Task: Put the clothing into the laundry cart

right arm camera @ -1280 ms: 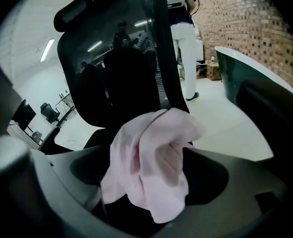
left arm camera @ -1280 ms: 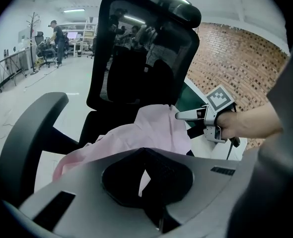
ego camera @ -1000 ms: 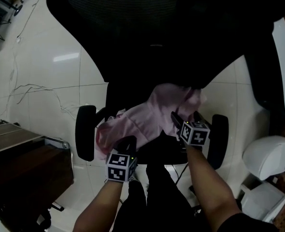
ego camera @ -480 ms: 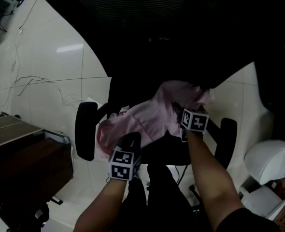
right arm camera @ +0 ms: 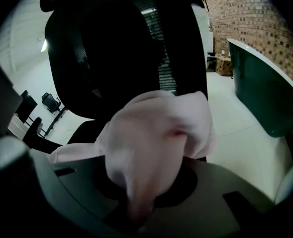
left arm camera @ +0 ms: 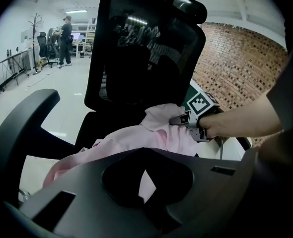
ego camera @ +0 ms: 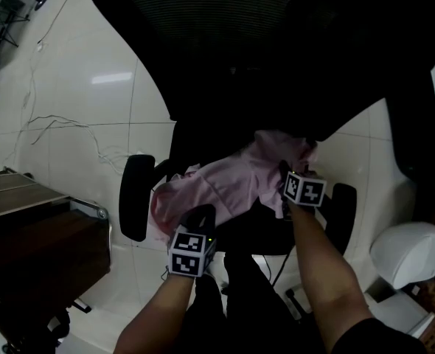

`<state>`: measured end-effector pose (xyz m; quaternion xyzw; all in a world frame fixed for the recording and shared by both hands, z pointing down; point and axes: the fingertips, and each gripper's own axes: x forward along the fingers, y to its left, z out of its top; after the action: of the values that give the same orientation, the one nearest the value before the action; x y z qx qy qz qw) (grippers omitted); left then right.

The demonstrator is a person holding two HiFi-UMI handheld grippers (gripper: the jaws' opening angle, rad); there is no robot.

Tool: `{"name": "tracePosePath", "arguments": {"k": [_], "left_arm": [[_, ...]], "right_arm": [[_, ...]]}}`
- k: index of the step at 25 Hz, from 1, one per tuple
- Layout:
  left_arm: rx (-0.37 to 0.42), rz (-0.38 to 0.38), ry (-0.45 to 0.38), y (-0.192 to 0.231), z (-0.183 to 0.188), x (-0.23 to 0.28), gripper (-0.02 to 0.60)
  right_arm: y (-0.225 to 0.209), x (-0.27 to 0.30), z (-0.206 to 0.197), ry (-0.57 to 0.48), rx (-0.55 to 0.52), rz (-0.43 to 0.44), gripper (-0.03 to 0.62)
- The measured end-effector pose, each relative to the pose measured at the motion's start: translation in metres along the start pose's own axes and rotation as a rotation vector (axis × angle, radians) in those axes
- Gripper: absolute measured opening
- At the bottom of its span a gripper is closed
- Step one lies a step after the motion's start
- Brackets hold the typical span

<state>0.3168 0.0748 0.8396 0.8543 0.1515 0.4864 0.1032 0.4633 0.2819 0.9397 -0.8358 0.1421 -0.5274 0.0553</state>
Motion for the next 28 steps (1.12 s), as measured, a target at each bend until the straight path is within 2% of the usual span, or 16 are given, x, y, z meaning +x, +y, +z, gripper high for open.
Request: {"name": "tracePosePath", "arguments": {"k": [7,14,21,28], "left_arm": [[0.002,0.025,-0.017,-0.004,0.0,-0.012,0.0],[0.01,0.055,-0.069,-0.006,0.016,-0.037,0.0],[0.018,0.078,-0.13,-0.014,0.032,-0.074,0.0],[-0.006,0.114,-0.196,-0.01,0.041,-0.124,0.0]], "right_arm": [[0.01,-0.032,0.011,-0.069,-0.011,0.049,0.097],[0.035,-0.08,0.033,-0.192,-0.032,0.164,0.089],[0.078,-0.149,0.079,-0.326,-0.141,0.266,0.087],[0.123,-0.205,0.097,-0.389,-0.214,0.329,0.086]]}}
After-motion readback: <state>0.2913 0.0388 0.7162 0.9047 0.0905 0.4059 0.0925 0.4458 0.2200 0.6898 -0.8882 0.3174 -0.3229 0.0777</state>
